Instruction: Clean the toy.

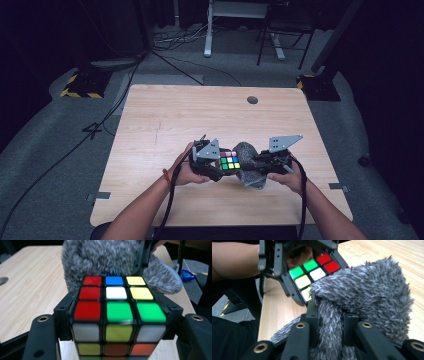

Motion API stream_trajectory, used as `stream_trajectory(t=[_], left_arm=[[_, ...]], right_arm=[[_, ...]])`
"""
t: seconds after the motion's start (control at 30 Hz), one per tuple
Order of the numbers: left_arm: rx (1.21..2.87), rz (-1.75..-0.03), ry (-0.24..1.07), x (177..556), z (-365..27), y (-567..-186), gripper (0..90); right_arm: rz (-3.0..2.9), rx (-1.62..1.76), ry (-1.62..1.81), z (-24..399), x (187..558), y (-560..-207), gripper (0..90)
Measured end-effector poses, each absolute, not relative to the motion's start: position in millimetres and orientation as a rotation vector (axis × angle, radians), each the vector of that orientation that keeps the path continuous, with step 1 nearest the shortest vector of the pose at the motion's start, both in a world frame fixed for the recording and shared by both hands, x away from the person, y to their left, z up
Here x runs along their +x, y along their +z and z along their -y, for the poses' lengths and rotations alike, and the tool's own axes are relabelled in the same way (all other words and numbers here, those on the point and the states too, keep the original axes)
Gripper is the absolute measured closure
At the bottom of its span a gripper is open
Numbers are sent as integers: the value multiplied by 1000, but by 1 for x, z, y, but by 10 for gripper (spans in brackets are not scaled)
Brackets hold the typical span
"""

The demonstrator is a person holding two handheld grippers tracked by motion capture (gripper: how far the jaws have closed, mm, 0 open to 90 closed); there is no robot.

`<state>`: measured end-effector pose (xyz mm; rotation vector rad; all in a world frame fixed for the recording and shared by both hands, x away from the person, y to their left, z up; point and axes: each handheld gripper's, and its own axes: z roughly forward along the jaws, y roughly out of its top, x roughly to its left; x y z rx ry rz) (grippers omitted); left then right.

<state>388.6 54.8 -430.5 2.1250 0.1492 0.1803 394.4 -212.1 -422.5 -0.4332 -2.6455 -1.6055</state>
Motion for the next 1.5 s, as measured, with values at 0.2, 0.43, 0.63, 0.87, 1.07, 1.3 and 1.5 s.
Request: stream_trajectory(t=[0.2,0.43,0.63,0.87,1.07,1.3,1.5], left_arm=[[2162,-140,182,388,-52,-433,327],[2195,-130,193,388,-48,-437,333],[2174,-130,210,388,-51,-433,335],[2098,-134,196,387,-58,-423,336],[2087,-150,200,389,-62,-422,336],[2146,-141,226,390,-59,-432,336],[2160,-113,190,386,-50,-436,336]], right_arm=[[2630,-421,-1635,212,392,-419,741],[2657,-390,-1630,209,388,-416,742],[2698,-394,-1607,209,388,-416,741],[2784,-405,-1472,203,393,-430,741],[2777,-397,-1409,198,394,-440,741],[2762,-351,-1522,204,388,-424,741],[2755,-392,-1577,211,390,-418,740]])
